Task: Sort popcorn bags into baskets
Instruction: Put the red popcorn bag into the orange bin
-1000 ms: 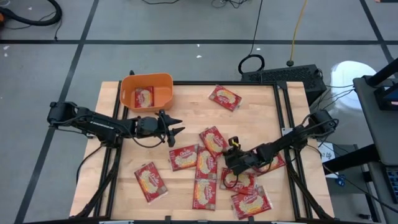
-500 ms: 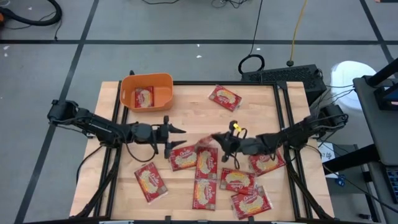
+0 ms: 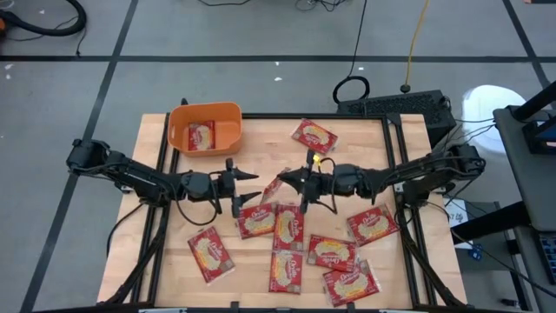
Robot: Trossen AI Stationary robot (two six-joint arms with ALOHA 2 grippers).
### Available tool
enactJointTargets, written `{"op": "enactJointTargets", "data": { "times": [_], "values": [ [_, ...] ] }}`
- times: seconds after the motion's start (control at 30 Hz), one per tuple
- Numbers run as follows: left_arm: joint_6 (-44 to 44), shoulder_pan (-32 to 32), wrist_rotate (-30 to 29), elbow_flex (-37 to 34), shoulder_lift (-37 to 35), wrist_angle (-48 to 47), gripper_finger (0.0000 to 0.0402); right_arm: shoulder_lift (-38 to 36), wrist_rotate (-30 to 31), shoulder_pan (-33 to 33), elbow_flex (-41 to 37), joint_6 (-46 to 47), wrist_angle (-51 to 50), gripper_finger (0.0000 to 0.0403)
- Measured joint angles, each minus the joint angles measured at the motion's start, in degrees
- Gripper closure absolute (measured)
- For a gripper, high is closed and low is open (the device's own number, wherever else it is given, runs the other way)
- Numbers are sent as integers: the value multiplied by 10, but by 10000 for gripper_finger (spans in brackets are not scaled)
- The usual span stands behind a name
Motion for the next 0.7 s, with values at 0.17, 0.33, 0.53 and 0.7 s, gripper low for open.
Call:
{"op": "enactJointTargets", "data": {
  "times": [0.17,0.33,0.53,0.7],
  "values": [
    [7,10,6,0,0,5,174,0,-76,-16,0,-1,-2,403],
    [-83,87,229,0,-4,16,190,1,-147,-14,0,-25,-30,403],
    [-119,148,366,0,27,10,189,0,-223,-6,0,-65,-31,403],
    [-161,166,491,0,112,155,161,0,-284,-6,0,-94,-30,403]
  ]
}}
